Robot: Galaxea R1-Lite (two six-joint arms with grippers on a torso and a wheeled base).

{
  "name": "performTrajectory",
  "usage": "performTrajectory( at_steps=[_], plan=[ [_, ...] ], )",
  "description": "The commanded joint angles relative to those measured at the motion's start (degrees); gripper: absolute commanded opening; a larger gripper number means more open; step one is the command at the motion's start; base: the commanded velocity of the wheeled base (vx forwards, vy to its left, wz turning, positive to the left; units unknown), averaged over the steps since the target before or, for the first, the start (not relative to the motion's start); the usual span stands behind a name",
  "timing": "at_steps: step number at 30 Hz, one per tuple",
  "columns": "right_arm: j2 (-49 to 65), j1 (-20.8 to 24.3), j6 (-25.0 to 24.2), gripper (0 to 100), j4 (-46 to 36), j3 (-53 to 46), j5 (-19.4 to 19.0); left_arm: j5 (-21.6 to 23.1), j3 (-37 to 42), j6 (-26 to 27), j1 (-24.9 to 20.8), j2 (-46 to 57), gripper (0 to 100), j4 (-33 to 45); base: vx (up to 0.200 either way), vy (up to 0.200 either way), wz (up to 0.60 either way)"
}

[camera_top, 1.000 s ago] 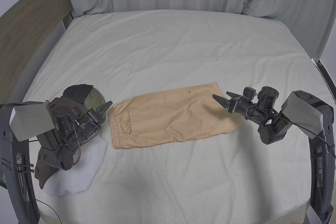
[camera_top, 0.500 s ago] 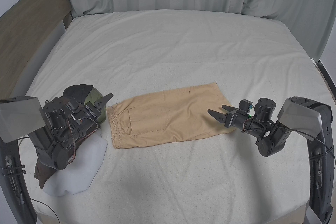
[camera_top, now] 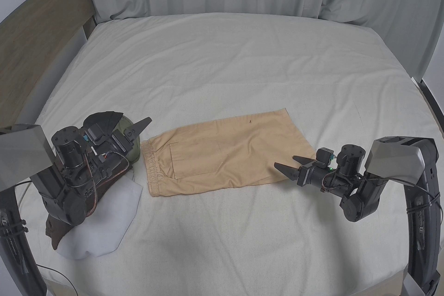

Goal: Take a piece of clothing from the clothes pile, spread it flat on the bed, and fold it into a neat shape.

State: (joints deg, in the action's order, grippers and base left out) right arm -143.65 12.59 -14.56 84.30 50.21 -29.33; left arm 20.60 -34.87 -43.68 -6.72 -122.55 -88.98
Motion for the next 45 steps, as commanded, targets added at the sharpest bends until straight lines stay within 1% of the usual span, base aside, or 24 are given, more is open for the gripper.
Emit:
performTrajectory(
  at_steps=[1,6,9,18,22,23,26,27,29,30,31,32,33,34,35,37,43,45],
  plan=[
    [-0.4,0.1,0.0,100,1.5,-2.6,0.0,0.1,0.7,0.4,-0.2,1.9,100,-0.1,0.0,0.0,0.0],
    [-0.4,0.7,0.0,100,3.3,-5.0,0.0,0.1,1.5,0.5,-0.6,4.3,100,-0.1,0.0,0.0,0.0],
    [-0.3,1.2,0.0,100,4.1,-7.7,0.0,0.1,2.5,1.3,-1.7,7.0,100,-0.1,0.0,0.0,0.0],
    [-0.4,1.6,-0.1,100,4.1,-11.4,0.0,0.2,4.5,8.8,-3.9,9.8,100,-0.1,0.0,0.0,0.0],
    [-0.4,2.0,-0.1,100,4.1,-12.0,0.1,0.2,4.7,9.2,-4.6,10.6,100,-0.1,0.0,0.0,0.0],
    [-0.4,2.3,-0.1,100,4.1,-12.5,0.9,0.1,5.4,9.6,-5.1,11.5,100,0.0,0.0,0.0,0.0],
    [-0.5,2.5,-0.3,100,4.1,-12.8,1.8,0.1,6.0,12.1,-5.1,11.7,100,0.0,0.0,0.0,0.0],
    [-0.5,2.5,-0.3,100,4.1,-12.8,1.8,0.1,6.0,12.1,-5.1,11.7,100,0.0,0.0,0.0,0.0],
    [-0.5,2.5,-0.5,100,4.0,-12.9,2.3,0.2,7.6,18.3,-4.9,11.5,100,0.0,0.0,0.0,0.0],
    [-0.5,2.5,-0.5,100,4.0,-12.9,2.3,0.2,7.7,19.0,-4.9,11.5,100,0.0,0.0,0.0,0.0],
    [-0.5,2.5,-0.6,100,4.0,-12.5,2.3,0.7,9.2,24.3,-5.0,11.3,100,0.0,0.0,0.0,0.0],
    [-0.5,2.5,-0.6,100,4.0,-12.5,2.3,0.7,9.2,24.3,-5.0,11.3,100,0.0,0.0,0.0,0.0],
    [-0.8,2.5,-0.8,100,4.0,-12.2,3.1,1.0,10.7,28.7,-5.1,11.3,100,0.0,0.0,0.0,0.0],
    [-1.2,2.5,-1.2,100,3.9,-11.9,3.7,1.2,11.5,31.5,-5.1,11.2,100,0.0,0.0,0.0,0.0],
    [-1.4,2.5,-1.4,100,3.9,-11.6,3.8,1.3,11.8,32.6,-5.1,11.2,100,0.0,0.0,0.0,0.0],
    [-2.2,2.5,-3.5,100,3.9,-10.0,4.5,1.3,12.5,37.0,-5.1,10.8,100,0.0,0.0,0.0,0.0],
    [-3.1,3.0,-7.5,100,3.3,-7.6,4.5,1.1,12.5,37.5,-4.4,9.9,100,0.0,0.0,0.0,0.0],
    [-3.5,3.2,-7.9,100,3.3,-7.1,4.5,1.1,12.5,37.5,-4.4,9.9,100,0.1,0.0,0.0,0.0]
  ],
)
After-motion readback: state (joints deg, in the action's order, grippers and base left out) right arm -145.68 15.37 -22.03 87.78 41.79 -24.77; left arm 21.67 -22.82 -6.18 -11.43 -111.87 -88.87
